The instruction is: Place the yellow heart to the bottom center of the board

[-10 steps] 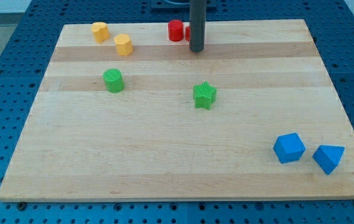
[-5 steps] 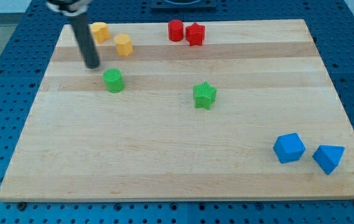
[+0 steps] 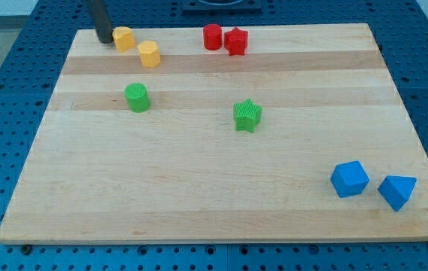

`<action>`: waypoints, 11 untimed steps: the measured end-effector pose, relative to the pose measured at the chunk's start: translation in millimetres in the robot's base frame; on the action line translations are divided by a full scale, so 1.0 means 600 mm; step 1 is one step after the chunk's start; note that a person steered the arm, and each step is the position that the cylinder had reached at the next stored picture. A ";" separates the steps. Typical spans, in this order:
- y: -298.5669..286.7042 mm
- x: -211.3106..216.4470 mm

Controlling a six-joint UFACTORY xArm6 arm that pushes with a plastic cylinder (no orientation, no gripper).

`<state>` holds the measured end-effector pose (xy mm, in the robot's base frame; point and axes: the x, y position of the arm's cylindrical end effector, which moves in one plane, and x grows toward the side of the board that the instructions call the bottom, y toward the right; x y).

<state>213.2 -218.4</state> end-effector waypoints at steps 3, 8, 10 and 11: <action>0.093 0.015; 0.217 0.035; 0.251 0.075; 0.256 0.123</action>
<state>286.8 -64.5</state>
